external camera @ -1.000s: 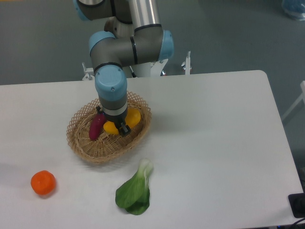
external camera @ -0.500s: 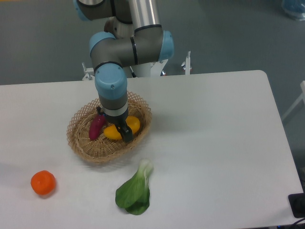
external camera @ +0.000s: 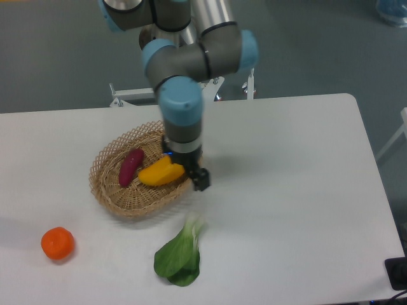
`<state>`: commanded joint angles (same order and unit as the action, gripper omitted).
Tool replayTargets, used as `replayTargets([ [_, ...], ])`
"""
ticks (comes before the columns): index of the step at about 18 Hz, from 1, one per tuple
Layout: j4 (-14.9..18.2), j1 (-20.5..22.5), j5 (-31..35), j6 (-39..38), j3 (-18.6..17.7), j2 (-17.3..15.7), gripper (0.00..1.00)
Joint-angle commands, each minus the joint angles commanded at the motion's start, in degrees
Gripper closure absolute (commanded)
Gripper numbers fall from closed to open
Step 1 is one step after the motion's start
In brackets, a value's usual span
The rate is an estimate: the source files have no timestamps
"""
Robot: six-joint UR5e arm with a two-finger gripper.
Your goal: Place the mango in the basket
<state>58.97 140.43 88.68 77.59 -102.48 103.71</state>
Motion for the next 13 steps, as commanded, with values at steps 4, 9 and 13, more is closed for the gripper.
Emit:
replayTargets([
  [4,-0.09,4.05,0.18,1.86,3.33,1.84,0.0],
  [9,0.17,6.07,0.35,5.2,9.83,7.02,0.0],
  [13,0.26,8.27,0.35,7.84,13.44,9.84,0.0],
])
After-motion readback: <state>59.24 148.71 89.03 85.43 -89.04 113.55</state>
